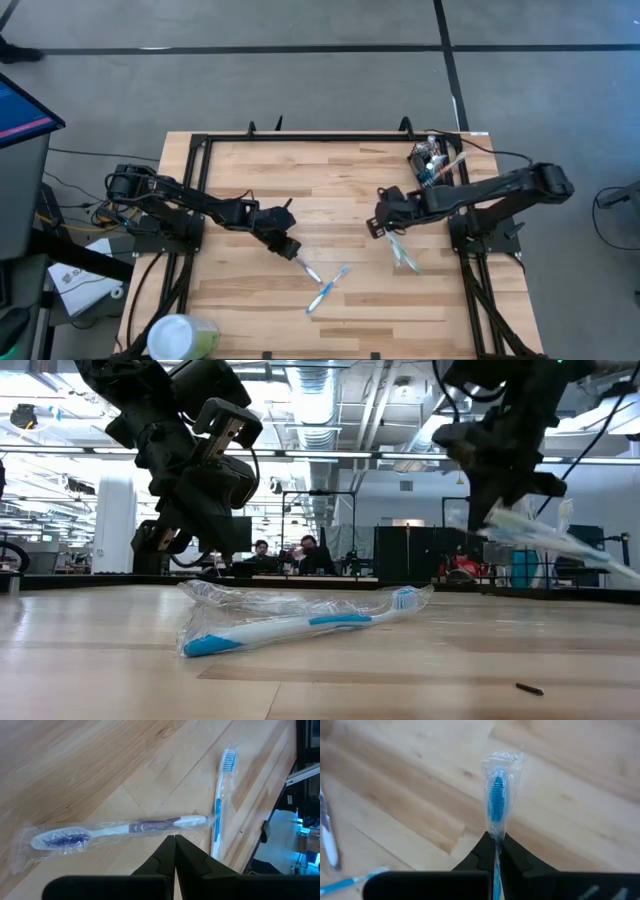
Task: Pick & Place toothbrushing station
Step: Put the right blue toothbrush in the right section of wire organizer
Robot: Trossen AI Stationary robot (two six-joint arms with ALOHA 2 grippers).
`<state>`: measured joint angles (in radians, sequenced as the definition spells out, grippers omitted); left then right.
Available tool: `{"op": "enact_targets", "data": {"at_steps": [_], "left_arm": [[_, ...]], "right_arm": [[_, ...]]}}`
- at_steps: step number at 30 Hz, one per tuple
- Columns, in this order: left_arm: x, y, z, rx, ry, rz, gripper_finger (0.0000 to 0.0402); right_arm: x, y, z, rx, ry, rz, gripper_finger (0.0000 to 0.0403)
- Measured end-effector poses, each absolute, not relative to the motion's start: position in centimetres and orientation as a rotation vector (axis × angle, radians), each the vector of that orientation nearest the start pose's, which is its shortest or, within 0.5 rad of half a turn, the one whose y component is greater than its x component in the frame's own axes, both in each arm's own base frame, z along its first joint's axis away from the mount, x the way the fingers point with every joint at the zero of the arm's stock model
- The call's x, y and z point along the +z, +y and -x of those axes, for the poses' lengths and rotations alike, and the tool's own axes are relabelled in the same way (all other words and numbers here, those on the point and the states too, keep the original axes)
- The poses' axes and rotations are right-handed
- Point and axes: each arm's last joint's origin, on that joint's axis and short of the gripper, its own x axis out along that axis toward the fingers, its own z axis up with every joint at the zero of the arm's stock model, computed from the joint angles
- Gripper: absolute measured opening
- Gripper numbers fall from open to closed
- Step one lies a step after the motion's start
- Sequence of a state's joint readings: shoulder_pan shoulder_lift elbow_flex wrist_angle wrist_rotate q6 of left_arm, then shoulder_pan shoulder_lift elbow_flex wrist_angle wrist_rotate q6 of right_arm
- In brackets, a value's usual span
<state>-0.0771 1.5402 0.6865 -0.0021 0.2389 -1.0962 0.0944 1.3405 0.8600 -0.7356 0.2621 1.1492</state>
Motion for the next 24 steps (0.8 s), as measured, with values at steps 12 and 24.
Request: {"op": "enact_targets", "data": {"at_steps": [12,24], "left_arm": [[15.1,-2.9,-28.1,0.196,0.924,1.087,0.0],[15.2,-2.9,-28.2,0.192,0.908,1.09,0.0]], "right_arm": [[22.6,0.4,-22.8,-0.839,0.855,-0.699,0.0],[20.6,0.5,-25.7,-0.886,0.751,-0.617,0.0]]}}
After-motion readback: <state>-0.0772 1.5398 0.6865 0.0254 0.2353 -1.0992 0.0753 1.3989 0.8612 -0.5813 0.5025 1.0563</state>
